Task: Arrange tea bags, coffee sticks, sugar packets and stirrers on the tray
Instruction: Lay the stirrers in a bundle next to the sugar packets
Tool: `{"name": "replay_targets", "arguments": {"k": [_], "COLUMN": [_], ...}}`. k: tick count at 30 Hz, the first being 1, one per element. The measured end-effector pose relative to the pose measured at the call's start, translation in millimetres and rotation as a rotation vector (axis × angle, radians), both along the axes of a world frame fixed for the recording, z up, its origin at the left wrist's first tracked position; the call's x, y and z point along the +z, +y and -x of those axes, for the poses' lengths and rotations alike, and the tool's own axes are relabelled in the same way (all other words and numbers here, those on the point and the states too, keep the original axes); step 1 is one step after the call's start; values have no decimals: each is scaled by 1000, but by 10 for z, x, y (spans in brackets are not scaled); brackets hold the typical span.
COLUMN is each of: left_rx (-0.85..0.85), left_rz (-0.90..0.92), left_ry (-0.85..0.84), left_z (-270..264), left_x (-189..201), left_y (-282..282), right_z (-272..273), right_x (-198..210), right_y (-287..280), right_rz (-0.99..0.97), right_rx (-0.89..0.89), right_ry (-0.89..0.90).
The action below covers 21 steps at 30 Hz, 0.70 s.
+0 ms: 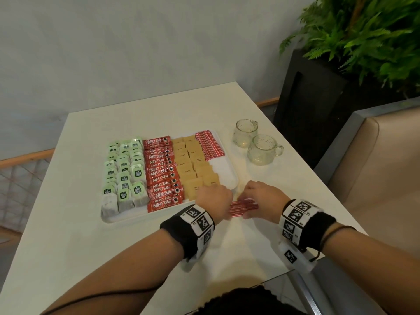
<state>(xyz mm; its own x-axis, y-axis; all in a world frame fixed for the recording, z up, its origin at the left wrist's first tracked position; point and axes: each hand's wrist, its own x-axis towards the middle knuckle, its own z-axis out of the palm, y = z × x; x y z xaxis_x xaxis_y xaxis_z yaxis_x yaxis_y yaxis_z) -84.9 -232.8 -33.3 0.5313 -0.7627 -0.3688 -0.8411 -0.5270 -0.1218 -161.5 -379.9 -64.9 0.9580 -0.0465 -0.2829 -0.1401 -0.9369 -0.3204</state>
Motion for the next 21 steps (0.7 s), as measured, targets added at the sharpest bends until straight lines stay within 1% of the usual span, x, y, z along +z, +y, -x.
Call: {"name": "replay_targets", "arguments": {"k": [7,14,21], "left_rx": [-75,-66,-51], "left_rz": [-36,-63,-82], "left_ry": [-42,24,42], "left_z": [56,5,-7], "left_x": [98,75,8], "left_y": [-153,-180,-216], "right_z": [-58,-111,-147], "right_x": [62,77,17], "right_y": [34,62,63], "right_rz": [53,85,48], "right_rx": [-28,-58,-41], "right_ry": [48,90,121]}}
